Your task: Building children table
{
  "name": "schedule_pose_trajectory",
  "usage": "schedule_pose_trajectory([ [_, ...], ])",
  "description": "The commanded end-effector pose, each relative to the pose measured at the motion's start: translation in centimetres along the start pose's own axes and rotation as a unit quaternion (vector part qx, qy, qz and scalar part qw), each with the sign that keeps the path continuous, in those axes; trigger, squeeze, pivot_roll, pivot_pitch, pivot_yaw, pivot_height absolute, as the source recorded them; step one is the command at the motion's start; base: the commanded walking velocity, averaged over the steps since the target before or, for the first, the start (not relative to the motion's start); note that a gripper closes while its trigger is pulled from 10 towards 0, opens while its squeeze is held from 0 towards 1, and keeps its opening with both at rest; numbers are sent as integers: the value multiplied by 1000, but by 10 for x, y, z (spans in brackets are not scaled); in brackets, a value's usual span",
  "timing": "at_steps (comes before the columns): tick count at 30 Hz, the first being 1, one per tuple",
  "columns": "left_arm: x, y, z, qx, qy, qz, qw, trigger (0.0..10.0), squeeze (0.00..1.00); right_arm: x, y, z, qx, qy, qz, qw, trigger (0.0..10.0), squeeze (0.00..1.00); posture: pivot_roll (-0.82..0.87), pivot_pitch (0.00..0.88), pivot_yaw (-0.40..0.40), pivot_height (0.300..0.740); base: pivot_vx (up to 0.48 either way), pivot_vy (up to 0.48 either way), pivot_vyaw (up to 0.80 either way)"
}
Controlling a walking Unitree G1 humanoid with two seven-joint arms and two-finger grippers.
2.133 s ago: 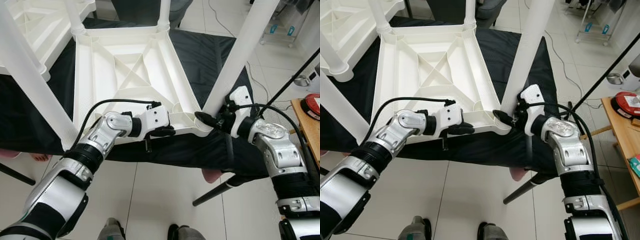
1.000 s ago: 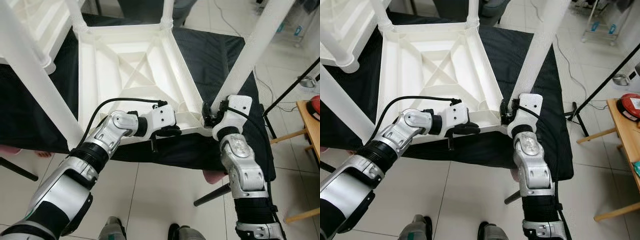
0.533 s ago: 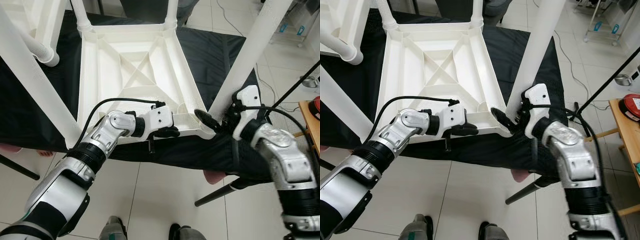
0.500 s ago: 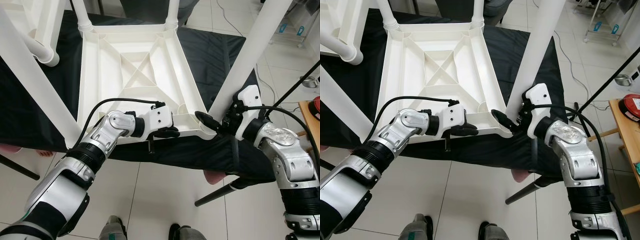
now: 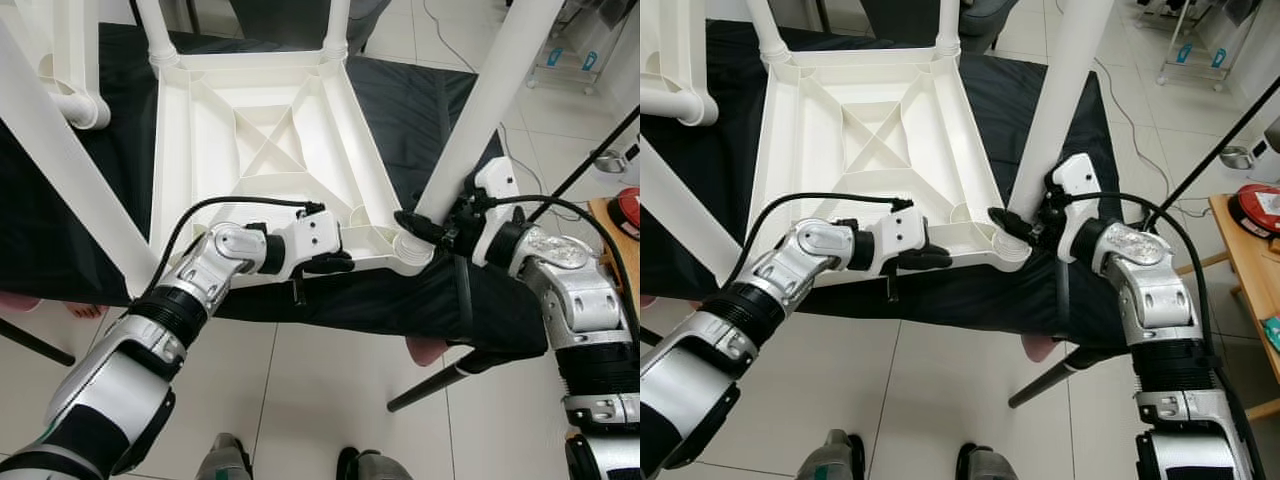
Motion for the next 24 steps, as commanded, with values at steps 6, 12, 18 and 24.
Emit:
schedule_pose_trajectory([
  [6, 13, -28, 9, 16, -28, -159, 987, 0, 0, 9, 11, -48, 55, 79, -134, 986, 0, 0, 131, 166, -31, 740, 0, 0, 0],
  [12, 15, -30, 9, 16, -32, -162, 986, 0, 0, -7, 13, -64, 83, 105, -372, 919, 0, 0, 123, 161, -37, 740, 0, 0, 0],
  [18, 16, -31, 9, 15, -34, -165, 986, 0, 0, -27, 28, -68, 100, 105, -544, 827, 0, 0, 121, 158, -36, 740, 0, 0, 0],
  [24, 16, -31, 10, 14, -34, -166, 985, 0, 0, -13, 39, -57, 104, 69, -507, 853, 10000, 0, 122, 161, -32, 740, 0, 0, 0],
])
Point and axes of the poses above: a point about 5 cm out from each wrist's last joint towards the gripper, its own x axis pointing out of the wrist towards the gripper, its own z axis along the axis of the wrist's last joint, y = z × x, the point moved 1 cm from there along x, pointing out of the wrist towards the gripper, and after that the axes turned 2 degrees about x, right-handed, at the moved point
